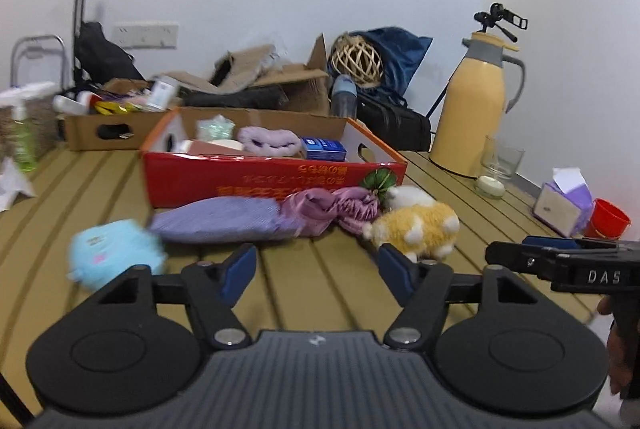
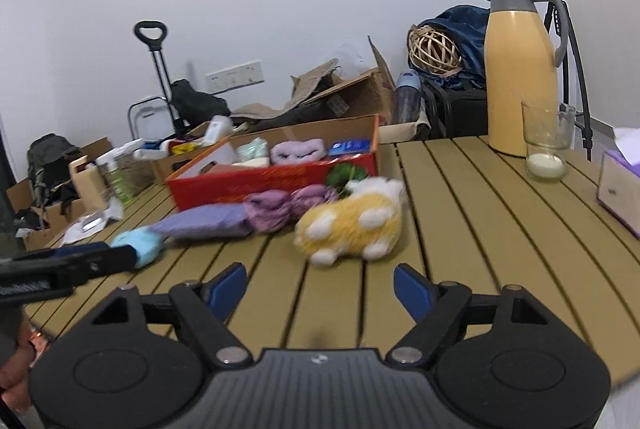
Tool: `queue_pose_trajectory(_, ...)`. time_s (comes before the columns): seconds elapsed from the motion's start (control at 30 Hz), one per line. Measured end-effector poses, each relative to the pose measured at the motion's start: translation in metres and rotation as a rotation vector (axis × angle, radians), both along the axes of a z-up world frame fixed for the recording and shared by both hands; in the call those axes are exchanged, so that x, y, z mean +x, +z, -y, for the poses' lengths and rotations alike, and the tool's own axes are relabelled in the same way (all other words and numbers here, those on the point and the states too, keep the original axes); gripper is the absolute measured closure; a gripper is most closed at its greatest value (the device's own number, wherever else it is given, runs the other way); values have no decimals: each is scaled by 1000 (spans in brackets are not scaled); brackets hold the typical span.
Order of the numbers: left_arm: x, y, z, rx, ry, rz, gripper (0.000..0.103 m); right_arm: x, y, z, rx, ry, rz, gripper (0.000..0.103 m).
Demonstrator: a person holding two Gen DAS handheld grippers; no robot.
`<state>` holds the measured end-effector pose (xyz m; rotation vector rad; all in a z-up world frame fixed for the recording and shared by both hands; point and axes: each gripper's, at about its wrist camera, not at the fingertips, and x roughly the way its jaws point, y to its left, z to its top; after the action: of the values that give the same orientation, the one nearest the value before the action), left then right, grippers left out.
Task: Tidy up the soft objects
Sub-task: 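Move both grippers back to the yellow-white plush sheep, then grasp the yellow-white plush sheep with both grippers and lift it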
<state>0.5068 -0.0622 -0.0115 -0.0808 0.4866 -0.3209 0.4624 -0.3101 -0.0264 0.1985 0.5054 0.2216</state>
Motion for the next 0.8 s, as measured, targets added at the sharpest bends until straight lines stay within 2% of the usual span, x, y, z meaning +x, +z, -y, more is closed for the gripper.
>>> queue_pose_trajectory(0.1,36,-6,22,-54,-53,-54,38,38,0,7,-7,3,3,26)
queue_pose_trajectory(0.17,57,-15,35,-120,-82,-101,36,64,-4,12,2,-3,5,29)
queue_pose_trajectory(0.3,96,-41,52,-237,-108,-227,38,111,-22,24,80,-32,-32,36)
queue_pose_trajectory(0.43,114,-58,55,-337,-166,-243,56,128,-45,34,178,7,-89,39)
queue_pose_trajectory(0.47,118,-60,56,-355,-173,-259,56,130,-48,36,214,14,-94,41)
queue_pose_trajectory(0.53,119,-62,57,-363,-169,-258,57,133,-51,40,251,23,-102,44)
queue_pose_trajectory(0.67,112,-61,58,-364,-169,-258,58,129,-52,40,259,18,-102,49)
queue_pose_trajectory(0.8,81,-46,52,-392,-187,-231,58,106,-38,33,197,21,-73,51)
